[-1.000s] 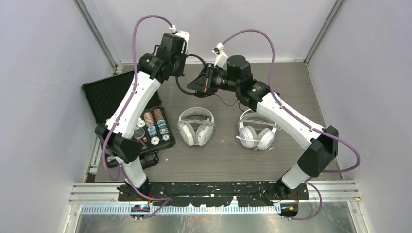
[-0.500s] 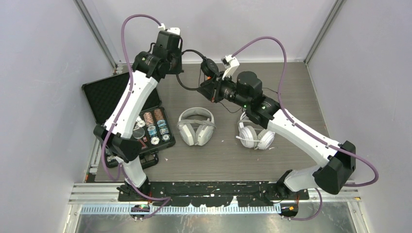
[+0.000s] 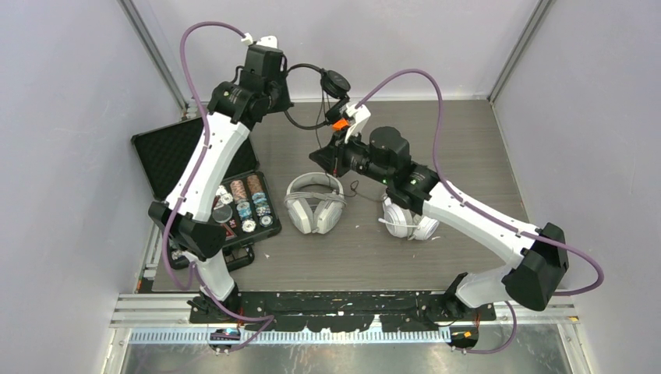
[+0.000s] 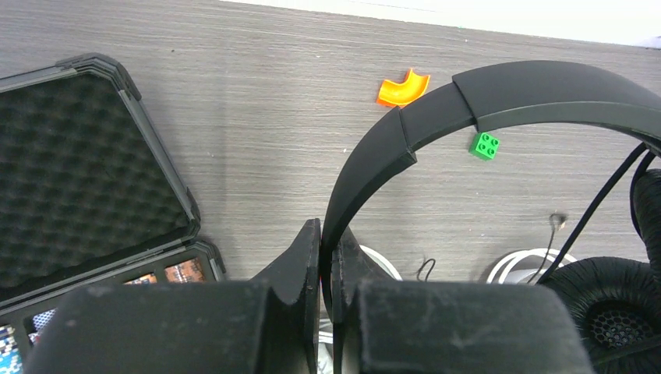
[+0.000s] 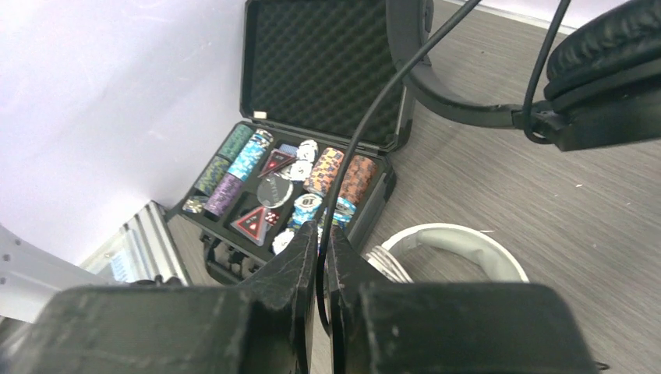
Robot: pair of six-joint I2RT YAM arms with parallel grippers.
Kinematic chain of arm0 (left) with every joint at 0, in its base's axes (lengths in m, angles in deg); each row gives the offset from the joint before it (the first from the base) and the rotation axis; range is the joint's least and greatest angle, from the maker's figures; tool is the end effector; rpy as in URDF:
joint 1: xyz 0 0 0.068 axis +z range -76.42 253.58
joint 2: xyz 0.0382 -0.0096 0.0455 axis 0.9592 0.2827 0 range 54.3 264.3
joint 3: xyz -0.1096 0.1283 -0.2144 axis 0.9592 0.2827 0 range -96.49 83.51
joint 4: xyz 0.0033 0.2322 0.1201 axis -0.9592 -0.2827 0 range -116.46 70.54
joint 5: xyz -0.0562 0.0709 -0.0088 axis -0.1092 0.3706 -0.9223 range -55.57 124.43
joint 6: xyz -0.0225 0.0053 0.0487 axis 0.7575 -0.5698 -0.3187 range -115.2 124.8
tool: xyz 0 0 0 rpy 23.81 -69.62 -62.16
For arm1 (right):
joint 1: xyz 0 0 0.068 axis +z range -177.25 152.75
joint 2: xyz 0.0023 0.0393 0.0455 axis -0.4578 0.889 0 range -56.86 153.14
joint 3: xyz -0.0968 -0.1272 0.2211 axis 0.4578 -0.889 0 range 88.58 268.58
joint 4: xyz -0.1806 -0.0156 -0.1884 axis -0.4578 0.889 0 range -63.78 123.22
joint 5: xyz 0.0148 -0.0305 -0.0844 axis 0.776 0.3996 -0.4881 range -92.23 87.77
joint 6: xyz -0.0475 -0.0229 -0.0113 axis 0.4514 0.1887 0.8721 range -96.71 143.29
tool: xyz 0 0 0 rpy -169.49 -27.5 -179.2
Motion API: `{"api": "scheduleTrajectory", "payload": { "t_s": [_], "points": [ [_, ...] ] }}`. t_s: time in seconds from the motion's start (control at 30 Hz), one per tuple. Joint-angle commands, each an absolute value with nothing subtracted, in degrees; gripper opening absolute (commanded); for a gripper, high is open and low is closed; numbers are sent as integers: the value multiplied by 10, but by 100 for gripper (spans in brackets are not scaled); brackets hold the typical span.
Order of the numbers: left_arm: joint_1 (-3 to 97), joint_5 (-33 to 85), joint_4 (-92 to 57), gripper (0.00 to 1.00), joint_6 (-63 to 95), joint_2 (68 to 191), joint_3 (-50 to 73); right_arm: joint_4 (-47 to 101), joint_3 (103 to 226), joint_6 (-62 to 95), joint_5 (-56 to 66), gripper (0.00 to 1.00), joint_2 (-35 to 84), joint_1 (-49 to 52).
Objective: Wrap the headphones
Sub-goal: Wrap the headphones cable around the headphones.
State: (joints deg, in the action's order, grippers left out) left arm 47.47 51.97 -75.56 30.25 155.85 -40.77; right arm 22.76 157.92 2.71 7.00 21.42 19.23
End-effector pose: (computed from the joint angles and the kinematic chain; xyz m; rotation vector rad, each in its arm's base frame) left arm 0.3332 -0.1513 0.4628 -0.1642 2.1232 -0.2026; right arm 0.2207 0.2407 0.3828 -0.5214 1.6902 1.0041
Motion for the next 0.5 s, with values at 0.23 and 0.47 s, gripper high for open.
{"api": "scheduleTrajectory", "payload": {
  "t_s": [0.23,0.47],
  "points": [
    [477,508,-716,0,321,1509,-416,33,1453,181,-5,8,209,203],
    [477,479,-720,0,338,1492,-407,-74,1409,178,21,25,242,204]
  ]
}}
